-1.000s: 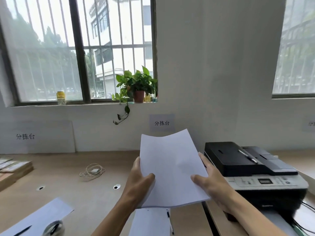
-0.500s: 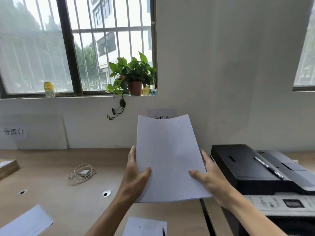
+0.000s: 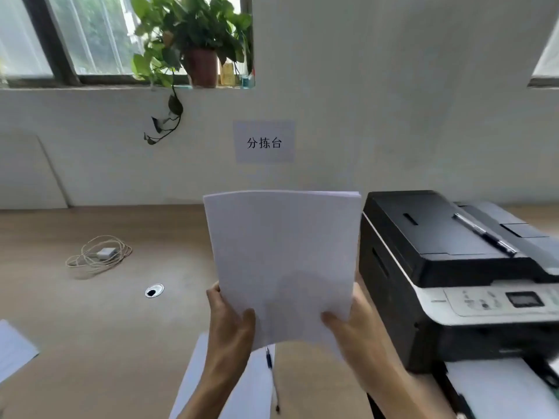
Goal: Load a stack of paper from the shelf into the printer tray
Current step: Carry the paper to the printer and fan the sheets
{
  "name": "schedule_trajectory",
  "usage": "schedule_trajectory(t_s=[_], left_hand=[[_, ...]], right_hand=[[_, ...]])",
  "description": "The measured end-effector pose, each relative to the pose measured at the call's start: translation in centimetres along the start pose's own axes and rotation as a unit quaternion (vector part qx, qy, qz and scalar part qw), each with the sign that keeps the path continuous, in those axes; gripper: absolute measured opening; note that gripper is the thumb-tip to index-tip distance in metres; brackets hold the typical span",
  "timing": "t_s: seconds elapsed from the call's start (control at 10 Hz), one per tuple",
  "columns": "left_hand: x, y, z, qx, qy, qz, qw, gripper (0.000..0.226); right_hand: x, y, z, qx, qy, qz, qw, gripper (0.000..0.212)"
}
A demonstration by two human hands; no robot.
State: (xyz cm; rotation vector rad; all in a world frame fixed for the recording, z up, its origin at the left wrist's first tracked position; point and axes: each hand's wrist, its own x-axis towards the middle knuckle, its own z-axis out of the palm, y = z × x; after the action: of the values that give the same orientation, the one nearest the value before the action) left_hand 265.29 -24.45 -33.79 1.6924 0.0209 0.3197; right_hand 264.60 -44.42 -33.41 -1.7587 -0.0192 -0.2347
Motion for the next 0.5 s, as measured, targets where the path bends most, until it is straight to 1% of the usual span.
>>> schedule_trajectory(t_s=[0.1, 0.2, 0.3, 0.4, 0.5], left_hand=[[-2.8, -5.1, 1.5, -0.007, 0.034, -0.015, 0.999, 0.038], [-7.1, -10.5, 3.0, 0.012, 0.046, -0.023, 0.999, 0.046], [-9.9, -14.7, 3.3, 0.068, 0.101, -0.008, 0.992, 0.058], [-11.2, -15.2, 3.7, 0.082, 0.097, -0.046, 0.991, 0.051], [-10.8, -14.1, 3.9, 0.004, 0.059, -0.105, 0.993, 0.028]], right_hand=[[-2.5, 4.8, 0.6, 0.005, 0.043, 0.025, 0.999, 0.029], [-5.2, 12.1, 0.4, -0.017, 0.019, 0.137, 0.99, 0.037], [-6.9, 15.7, 1.0, -0.035, 0.01, 0.198, 0.98, 0.048], [-8.7, 17.7, 0.4, -0.058, 0.036, 0.22, 0.973, 0.02], [-9.3, 15.1, 0.4, -0.018, 0.042, 0.159, 0.986, 0.021]])
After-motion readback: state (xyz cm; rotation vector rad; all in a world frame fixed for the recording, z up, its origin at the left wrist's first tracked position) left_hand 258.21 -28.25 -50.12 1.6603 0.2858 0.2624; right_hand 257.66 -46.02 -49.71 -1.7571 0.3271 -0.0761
